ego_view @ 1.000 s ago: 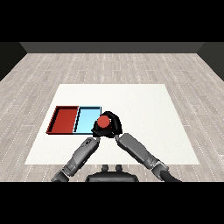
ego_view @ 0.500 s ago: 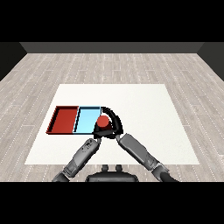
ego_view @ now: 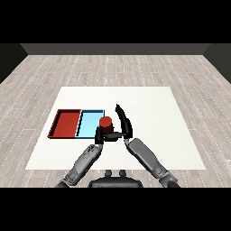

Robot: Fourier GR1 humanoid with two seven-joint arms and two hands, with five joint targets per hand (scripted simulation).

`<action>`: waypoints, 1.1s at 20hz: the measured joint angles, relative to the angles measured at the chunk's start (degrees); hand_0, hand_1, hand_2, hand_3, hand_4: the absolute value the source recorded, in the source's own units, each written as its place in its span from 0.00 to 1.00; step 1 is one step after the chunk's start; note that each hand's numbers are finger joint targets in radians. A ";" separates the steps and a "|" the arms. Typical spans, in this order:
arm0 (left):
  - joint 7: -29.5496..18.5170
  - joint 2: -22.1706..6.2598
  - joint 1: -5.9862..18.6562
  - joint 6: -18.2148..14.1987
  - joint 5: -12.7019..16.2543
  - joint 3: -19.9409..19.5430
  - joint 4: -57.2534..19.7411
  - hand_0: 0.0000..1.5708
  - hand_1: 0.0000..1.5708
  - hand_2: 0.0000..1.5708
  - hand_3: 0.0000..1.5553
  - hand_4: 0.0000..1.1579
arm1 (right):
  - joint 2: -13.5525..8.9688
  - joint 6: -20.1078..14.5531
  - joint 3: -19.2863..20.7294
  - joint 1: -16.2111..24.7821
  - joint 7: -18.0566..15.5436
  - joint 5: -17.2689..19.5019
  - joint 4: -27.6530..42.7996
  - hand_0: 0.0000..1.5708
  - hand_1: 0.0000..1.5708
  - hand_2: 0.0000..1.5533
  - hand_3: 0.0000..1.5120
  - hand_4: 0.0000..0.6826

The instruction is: Pick the red can and put it in the red box

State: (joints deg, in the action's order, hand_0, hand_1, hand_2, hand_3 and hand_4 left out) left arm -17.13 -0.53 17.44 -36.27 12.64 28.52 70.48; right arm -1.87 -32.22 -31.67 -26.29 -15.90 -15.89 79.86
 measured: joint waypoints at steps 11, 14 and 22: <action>0.99 -5.83 1.08 0.04 -3.99 -6.33 -0.47 1.00 1.00 1.00 0.94 0.98 | -10.03 5.62 9.86 12.27 0.38 -2.21 16.25 0.00 0.00 0.00 0.00 0.00; 1.71 -10.83 1.40 1.37 -4.25 -9.40 -0.54 1.00 1.00 1.00 0.95 0.96 | -12.95 6.35 12.34 17.94 -0.21 -3.07 18.99 0.00 0.00 0.00 0.00 0.00; 3.11 -20.06 3.35 5.43 -3.91 -18.03 -8.58 1.00 1.00 1.00 0.96 0.97 | -16.49 9.81 17.72 25.99 -3.59 -3.99 17.81 0.00 0.00 0.00 0.00 0.00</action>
State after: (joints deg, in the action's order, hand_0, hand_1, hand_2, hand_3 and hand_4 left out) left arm -14.02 -20.59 20.79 -30.84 8.73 10.50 61.90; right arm -18.37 -22.41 -13.95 -0.30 -19.49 -19.88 97.68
